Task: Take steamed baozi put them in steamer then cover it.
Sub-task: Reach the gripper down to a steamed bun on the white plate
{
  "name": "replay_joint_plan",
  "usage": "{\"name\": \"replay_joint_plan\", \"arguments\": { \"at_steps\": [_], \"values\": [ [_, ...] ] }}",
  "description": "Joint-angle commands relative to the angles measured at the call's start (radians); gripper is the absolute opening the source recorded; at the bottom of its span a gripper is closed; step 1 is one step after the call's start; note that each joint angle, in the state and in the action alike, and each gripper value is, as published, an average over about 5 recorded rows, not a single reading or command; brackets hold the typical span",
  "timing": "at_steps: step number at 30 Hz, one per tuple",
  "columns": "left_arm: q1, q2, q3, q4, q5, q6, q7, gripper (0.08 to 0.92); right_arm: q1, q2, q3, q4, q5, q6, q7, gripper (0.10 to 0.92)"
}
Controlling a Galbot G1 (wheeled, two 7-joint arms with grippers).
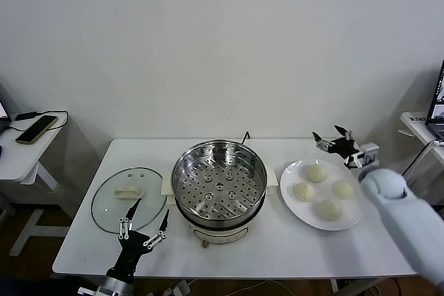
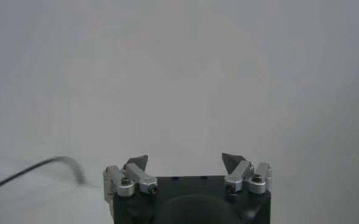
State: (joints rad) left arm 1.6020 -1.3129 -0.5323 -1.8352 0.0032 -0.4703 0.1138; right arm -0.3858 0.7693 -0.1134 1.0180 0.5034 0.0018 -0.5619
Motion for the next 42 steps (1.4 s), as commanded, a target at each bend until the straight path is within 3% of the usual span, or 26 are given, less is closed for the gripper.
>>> {"name": "replay_joint_plan", "arguments": {
  "at_steps": [1,8,13,22,38,42],
  "values": [
    [0.0,-0.001,0.0,-0.001,0.001,0.002,-0.001,0.823,0.342,-0.06,-0.287,-0.259,-0.232,-0.001,-0.589,0.823],
    [0.001,-0.003,-0.001,-0.006,0.002,0.004,-0.004,0.823,0.443,0.027,-0.375,-0.291,-0.627,0.071,-0.809,0.823],
    [0.006,-0.005,-0.004,-0.013,0.002,0.003,-0.006,0.823,0.463,0.103,-0.389,-0.335,-0.817,0.124,-0.777,0.823],
    [0.018,-0.01,-0.004,-0.02,0.002,-0.002,-0.007,0.823,0.464,0.23,-0.378,-0.474,-0.932,0.154,-0.666,0.823],
    [0.016,-0.012,-0.001,-0.012,0.002,-0.006,-0.011,0.823,0.431,0.326,-0.342,-0.604,-0.99,0.169,-0.558,0.822],
    [0.014,-0.012,0.0,-0.012,0.002,-0.006,-0.014,0.823,0.427,0.327,-0.338,-0.61,-0.989,0.171,-0.541,0.767]
  ]
}}
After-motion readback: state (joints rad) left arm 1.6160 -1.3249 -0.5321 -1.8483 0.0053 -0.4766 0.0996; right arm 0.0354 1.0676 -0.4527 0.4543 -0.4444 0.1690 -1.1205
